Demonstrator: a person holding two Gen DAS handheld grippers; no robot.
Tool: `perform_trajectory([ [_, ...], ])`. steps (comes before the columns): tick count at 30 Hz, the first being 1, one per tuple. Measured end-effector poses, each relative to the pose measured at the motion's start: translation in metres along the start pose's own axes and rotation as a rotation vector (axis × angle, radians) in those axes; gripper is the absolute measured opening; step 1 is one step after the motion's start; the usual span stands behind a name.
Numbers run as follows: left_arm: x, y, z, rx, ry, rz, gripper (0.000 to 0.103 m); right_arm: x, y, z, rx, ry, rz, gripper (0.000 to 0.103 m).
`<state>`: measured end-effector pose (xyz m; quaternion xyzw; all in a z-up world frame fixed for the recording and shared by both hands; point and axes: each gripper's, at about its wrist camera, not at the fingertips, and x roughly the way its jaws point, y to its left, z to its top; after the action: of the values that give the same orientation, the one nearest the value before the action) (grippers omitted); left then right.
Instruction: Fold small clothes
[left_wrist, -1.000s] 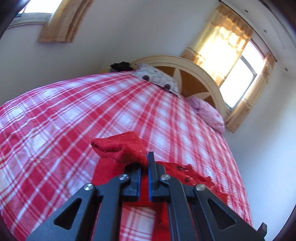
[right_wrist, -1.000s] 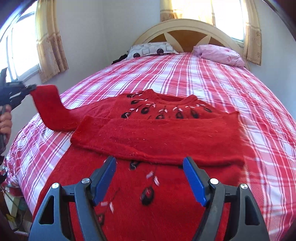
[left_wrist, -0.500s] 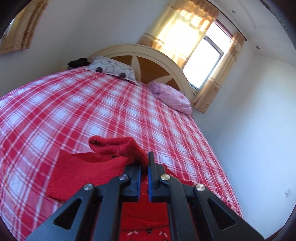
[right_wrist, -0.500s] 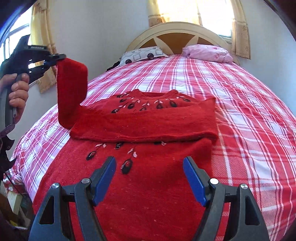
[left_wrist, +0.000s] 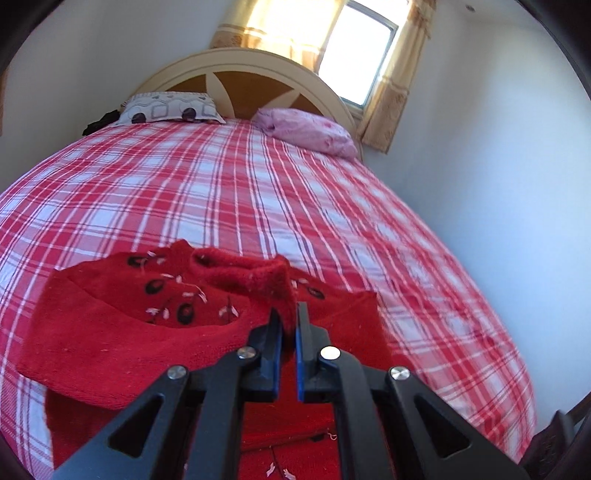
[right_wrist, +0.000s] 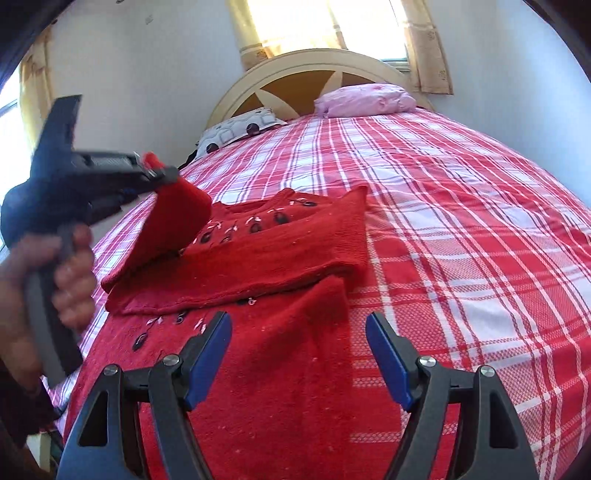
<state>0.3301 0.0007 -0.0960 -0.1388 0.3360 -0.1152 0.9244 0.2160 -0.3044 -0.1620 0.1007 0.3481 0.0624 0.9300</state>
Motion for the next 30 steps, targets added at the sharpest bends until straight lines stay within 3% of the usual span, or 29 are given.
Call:
perform_trajectory([
  [6, 0.033, -0.015, -0.013, 0.093, 0.062, 0.032, 0.006, 0.01, -0.002, -0.004, 0.003, 0.023, -0.008, 0.075],
  [8, 0.038, -0.021, -0.013, 0.118, 0.087, 0.031, 0.01, 0.011, -0.002, -0.006, -0.004, 0.026, -0.009, 0.075],
  [11, 0.03, -0.027, -0.017, 0.167, 0.09, 0.008, 0.027, 0.012, -0.002, -0.007, -0.014, 0.025, -0.014, 0.075],
  [13, 0.017, -0.034, -0.022, 0.23, 0.059, 0.037, 0.054, 0.013, -0.005, -0.007, -0.01, 0.024, -0.014, 0.075],
  [15, 0.0, -0.037, -0.031, 0.276, 0.024, 0.072, 0.071, 0.014, -0.009, -0.007, 0.0, 0.023, -0.011, 0.075],
  [16, -0.005, -0.035, -0.035, 0.291, 0.012, 0.096, 0.075, 0.014, -0.011, -0.007, 0.006, 0.023, -0.014, 0.075],
  [23, -0.026, 0.036, -0.066, 0.286, 0.008, 0.412, 0.075, 0.017, -0.016, -0.008, 0.019, 0.031, -0.006, 0.075],
  [28, -0.03, 0.092, -0.081, 0.177, 0.052, 0.518, 0.082, 0.01, -0.012, -0.003, -0.004, 0.016, 0.003, 0.075],
  [30, -0.027, 0.108, -0.086, 0.126, 0.083, 0.501, 0.082, 0.007, -0.01, 0.001, -0.011, 0.007, 0.0, 0.075],
])
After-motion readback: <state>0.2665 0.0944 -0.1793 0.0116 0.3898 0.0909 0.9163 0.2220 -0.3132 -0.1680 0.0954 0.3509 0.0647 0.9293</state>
